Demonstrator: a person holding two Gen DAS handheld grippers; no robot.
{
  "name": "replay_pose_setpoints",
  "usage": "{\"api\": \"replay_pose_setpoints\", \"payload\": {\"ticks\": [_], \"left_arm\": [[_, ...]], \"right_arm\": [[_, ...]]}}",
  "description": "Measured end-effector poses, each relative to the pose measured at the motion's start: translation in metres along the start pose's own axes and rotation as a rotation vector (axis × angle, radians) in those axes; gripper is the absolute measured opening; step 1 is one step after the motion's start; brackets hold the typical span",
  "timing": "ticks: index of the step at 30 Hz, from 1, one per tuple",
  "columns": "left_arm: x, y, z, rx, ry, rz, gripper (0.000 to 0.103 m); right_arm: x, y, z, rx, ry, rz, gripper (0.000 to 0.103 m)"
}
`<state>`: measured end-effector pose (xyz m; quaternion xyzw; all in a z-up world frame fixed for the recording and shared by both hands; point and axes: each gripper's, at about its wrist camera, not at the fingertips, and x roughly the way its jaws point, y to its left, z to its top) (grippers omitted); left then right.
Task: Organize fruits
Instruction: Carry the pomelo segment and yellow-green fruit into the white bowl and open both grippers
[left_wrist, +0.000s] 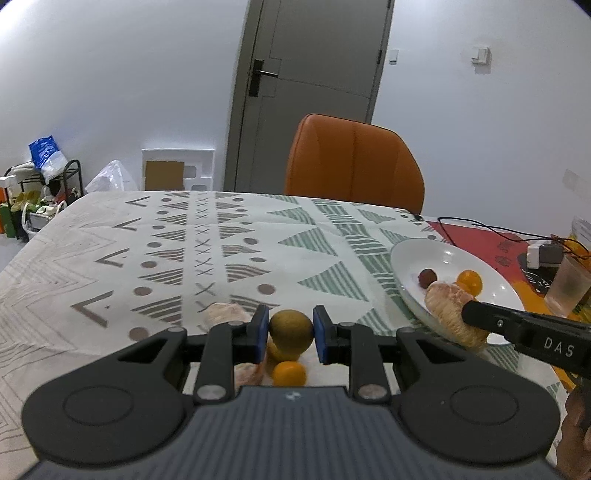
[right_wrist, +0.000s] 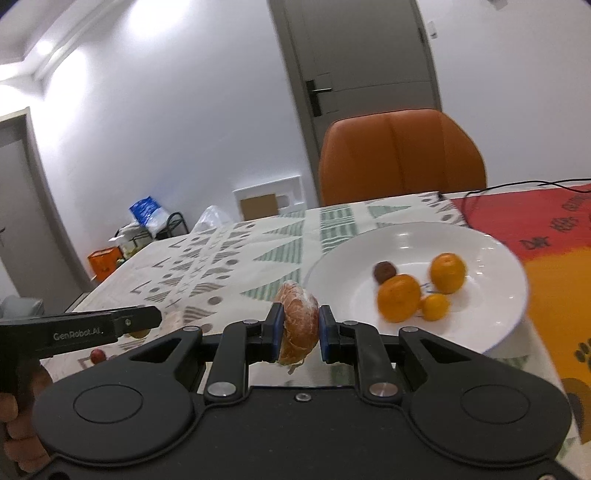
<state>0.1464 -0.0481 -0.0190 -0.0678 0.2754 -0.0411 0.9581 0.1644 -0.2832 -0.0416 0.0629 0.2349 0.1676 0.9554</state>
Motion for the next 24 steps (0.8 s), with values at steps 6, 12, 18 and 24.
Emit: {"api": "replay_pose_setpoints", "payload": {"ticks": [6, 12, 18, 24], "left_arm": [[0.007, -0.018, 0.005, 0.030, 0.000, -0.024, 0.024], [0.016, -0.040, 0.014, 0.084, -0.020, -0.055, 0.024], [0.026, -0.060, 0.018, 0.116, -0.015, -0.082, 0.024], [0.036, -0.075, 0.022, 0.130, -0.011, -0.105, 0.024]], "right_arm": [[-0.006, -0.018, 0.003, 0.025, -0.019, -0.039, 0.018], [-0.011, -0.036, 0.003, 0.052, -0.034, -0.091, 0.018], [-0.012, -0.052, 0.004, 0.073, -0.042, -0.133, 0.018], [-0.018, -0.065, 0.007, 0.076, -0.053, -0.171, 0.018]]}}
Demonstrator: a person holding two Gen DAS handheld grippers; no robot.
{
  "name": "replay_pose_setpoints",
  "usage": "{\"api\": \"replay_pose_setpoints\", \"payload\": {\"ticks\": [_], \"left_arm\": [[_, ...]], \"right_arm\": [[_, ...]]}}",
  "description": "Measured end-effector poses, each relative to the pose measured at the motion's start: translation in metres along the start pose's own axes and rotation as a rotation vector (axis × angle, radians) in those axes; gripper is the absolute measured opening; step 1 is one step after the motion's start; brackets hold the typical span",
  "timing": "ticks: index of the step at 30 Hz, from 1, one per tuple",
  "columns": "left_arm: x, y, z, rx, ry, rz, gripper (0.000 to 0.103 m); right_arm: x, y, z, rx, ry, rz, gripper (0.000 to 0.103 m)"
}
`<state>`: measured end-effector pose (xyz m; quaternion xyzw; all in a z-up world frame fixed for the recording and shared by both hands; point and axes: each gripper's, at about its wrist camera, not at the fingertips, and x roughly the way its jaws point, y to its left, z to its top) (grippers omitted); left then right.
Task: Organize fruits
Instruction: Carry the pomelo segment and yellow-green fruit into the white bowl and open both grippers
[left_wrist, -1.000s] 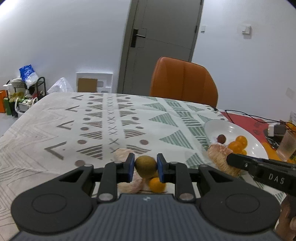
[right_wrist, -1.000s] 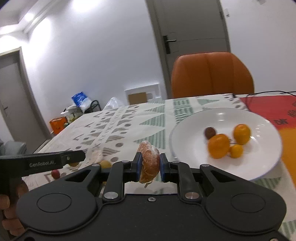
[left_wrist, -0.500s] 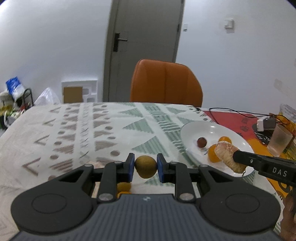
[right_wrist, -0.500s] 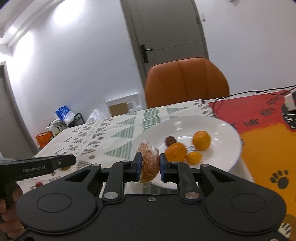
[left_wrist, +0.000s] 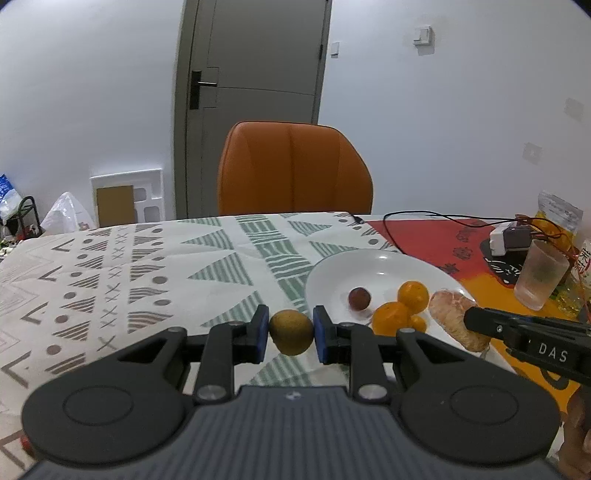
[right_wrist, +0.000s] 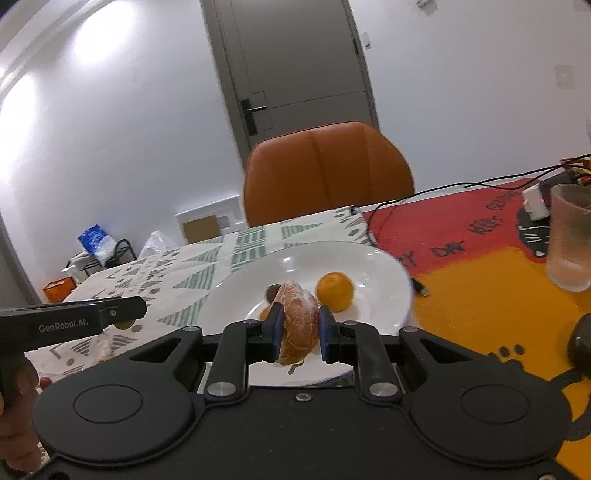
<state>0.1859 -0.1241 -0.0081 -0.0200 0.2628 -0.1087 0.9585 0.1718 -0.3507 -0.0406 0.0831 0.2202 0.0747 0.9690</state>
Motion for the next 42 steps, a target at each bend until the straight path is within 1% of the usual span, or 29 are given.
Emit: {"api": "replay_pose_setpoints", "payload": {"ticks": [9, 18, 19, 21, 22, 25, 29, 32, 33, 34, 38, 39, 40, 41, 42], "left_arm": [[0.019, -0.021, 0.006, 0.037, 0.008, -0.009, 0.024], [0.034, -0.034, 0.012, 0.050, 0.019, -0.014, 0.024], [0.036, -0.035, 0.012, 0.052, 0.020, -0.013, 0.024], [0.038, -0.036, 0.013, 0.055, 0.022, -0.012, 0.024], [0.039, -0.037, 0.013, 0.056, 0.023, -0.012, 0.024], [0.041, -0.040, 0.014, 0.060, 0.024, -0.018, 0.024], [0.042, -0.042, 0.015, 0.060, 0.020, -0.019, 0.024], [0.041, -0.044, 0.015, 0.064, 0.001, 0.004, 0.025], [0.039, -0.044, 0.016, 0.062, -0.010, 0.013, 0.025], [0.037, -0.044, 0.017, 0.060, -0.021, 0.020, 0.028], [0.027, -0.041, 0.020, 0.060, -0.031, 0.025, 0.031], [0.024, -0.039, 0.020, 0.058, -0.032, 0.030, 0.034], [0.021, -0.038, 0.020, 0.057, -0.034, 0.035, 0.039], [0.018, -0.035, 0.020, 0.055, -0.036, 0.042, 0.042], [0.015, -0.032, 0.019, 0.052, -0.038, 0.049, 0.047]], "right_arm": [[0.001, -0.022, 0.005, 0.041, -0.023, -0.065, 0.018], [0.010, -0.033, 0.009, 0.045, -0.036, -0.108, 0.018], [0.011, -0.035, 0.010, 0.049, -0.037, -0.108, 0.019], [0.013, -0.036, 0.011, 0.057, -0.035, -0.104, 0.026], [0.013, -0.036, 0.010, 0.059, -0.033, -0.097, 0.026], [0.012, -0.033, 0.008, 0.051, -0.029, -0.088, 0.027], [0.006, -0.035, 0.005, 0.078, -0.020, -0.073, 0.028], [0.002, -0.036, 0.003, 0.088, -0.012, -0.064, 0.029], [0.000, -0.035, 0.002, 0.089, -0.011, -0.061, 0.032], [-0.001, -0.034, 0.001, 0.090, -0.011, -0.059, 0.033], [-0.005, -0.032, -0.001, 0.109, -0.008, -0.031, 0.037], [-0.006, -0.031, -0.001, 0.114, -0.008, -0.027, 0.040], [-0.007, -0.030, -0.002, 0.113, -0.010, -0.028, 0.042], [-0.008, -0.029, -0.003, 0.110, -0.012, -0.028, 0.043], [-0.008, -0.028, -0.003, 0.110, -0.013, -0.027, 0.043]]}}
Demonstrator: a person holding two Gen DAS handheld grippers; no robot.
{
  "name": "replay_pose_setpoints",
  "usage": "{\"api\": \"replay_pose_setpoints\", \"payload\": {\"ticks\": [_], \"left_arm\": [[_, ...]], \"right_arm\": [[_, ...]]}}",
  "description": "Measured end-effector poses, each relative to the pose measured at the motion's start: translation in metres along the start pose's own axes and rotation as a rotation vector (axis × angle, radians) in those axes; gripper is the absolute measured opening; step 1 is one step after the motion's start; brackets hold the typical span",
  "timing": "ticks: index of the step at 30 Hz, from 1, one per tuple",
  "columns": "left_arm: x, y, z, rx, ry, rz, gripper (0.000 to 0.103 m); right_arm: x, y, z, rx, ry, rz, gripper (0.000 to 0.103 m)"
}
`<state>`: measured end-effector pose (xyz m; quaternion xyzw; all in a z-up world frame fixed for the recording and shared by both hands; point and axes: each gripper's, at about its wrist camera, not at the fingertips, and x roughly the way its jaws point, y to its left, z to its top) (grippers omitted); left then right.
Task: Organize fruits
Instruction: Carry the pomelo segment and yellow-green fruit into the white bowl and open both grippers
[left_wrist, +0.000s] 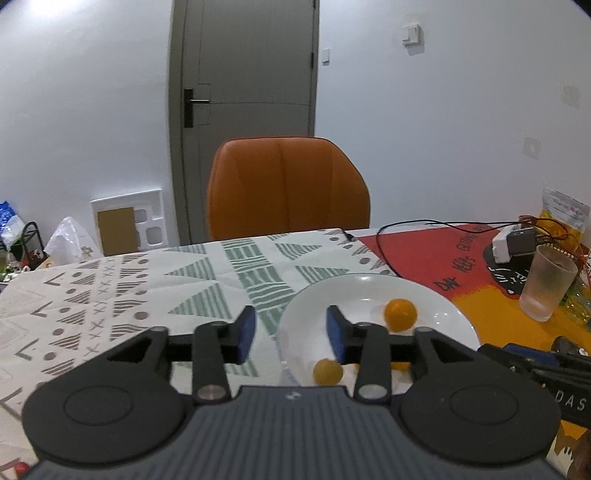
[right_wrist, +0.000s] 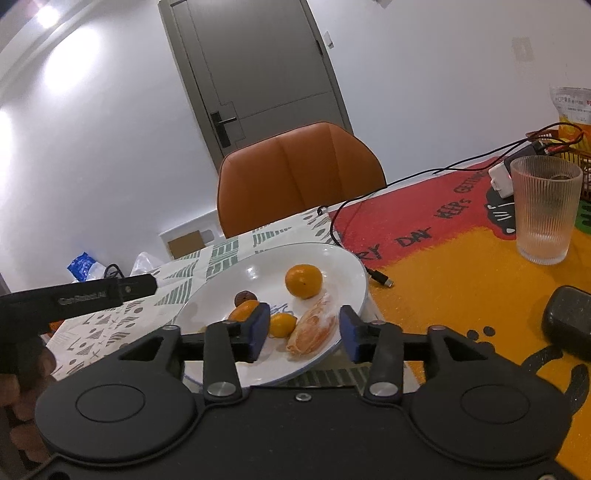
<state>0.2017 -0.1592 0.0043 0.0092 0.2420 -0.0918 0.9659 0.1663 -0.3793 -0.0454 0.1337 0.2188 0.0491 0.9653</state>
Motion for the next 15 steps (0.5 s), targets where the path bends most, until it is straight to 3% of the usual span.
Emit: {"api": "replay_pose_setpoints", "payload": {"ticks": [12, 15], "left_arm": [[-0.049, 0.047, -0.004, -0.063, -0.038, 0.093, 0.072], [-0.062, 0.058, -0.007, -0.083, -0.056, 0.120, 0.077]], "right_arm": [[-0.008, 0.020, -0.010, 0.005, 0.014, 0.054, 0.049], [-0.012, 0.028, -0.011, -0.010, 0.008, 0.065, 0.059]]}}
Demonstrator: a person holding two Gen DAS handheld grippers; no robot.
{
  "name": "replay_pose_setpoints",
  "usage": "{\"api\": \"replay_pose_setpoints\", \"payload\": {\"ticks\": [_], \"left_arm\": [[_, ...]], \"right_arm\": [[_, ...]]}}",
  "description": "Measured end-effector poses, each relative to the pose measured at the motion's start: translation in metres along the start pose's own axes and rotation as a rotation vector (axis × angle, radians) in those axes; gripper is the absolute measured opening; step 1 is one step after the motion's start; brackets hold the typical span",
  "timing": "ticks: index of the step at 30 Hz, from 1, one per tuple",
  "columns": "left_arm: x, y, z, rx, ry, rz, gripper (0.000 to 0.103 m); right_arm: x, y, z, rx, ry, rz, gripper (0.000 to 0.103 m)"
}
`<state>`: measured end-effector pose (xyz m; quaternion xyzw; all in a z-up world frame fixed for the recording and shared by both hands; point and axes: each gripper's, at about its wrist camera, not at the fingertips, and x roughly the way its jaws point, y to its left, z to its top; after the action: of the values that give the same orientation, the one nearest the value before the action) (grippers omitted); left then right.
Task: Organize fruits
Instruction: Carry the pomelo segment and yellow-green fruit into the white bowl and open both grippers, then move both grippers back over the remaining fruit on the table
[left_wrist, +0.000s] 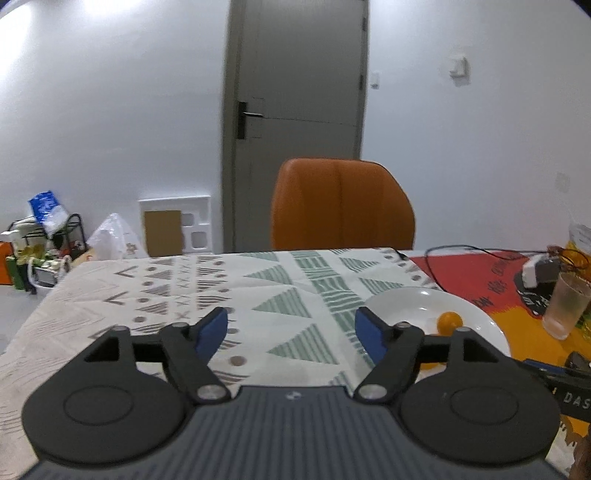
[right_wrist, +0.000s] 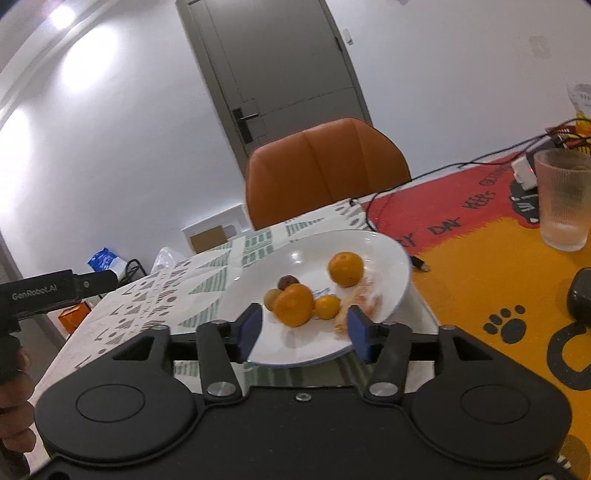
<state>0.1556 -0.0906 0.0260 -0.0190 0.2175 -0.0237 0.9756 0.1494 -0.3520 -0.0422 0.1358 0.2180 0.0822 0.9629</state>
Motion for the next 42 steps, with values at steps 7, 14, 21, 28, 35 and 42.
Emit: {"api": "replay_pose_setpoints", "payload": {"ticks": [7, 14, 21, 28, 35, 42], "left_arm": [[-0.023, 0.029, -0.004, -0.026, -0.019, 0.045, 0.085], [-0.042, 0.054, -0.011, -0.051, -0.020, 0.079, 0.089], [-0.058, 0.077, -0.018, -0.084, -0.013, 0.105, 0.090], [-0.070, 0.094, -0.025, -0.107, 0.003, 0.117, 0.096], [-0.079, 0.112, -0.033, -0.125, 0.013, 0.145, 0.096], [-0.084, 0.130, -0.040, -0.145, 0.023, 0.172, 0.096]], "right_arm": [[-0.006, 0.025, -0.001, -0.035, -0.018, 0.015, 0.074], [-0.012, 0.048, -0.002, -0.051, -0.048, 0.027, 0.101], [-0.012, 0.062, -0.004, -0.057, -0.047, 0.027, 0.103], [-0.016, 0.081, -0.007, -0.100, -0.042, 0.044, 0.103], [-0.015, 0.094, -0.010, -0.113, -0.020, 0.083, 0.103], [-0.013, 0.111, -0.013, -0.139, -0.001, 0.137, 0.103]]}}
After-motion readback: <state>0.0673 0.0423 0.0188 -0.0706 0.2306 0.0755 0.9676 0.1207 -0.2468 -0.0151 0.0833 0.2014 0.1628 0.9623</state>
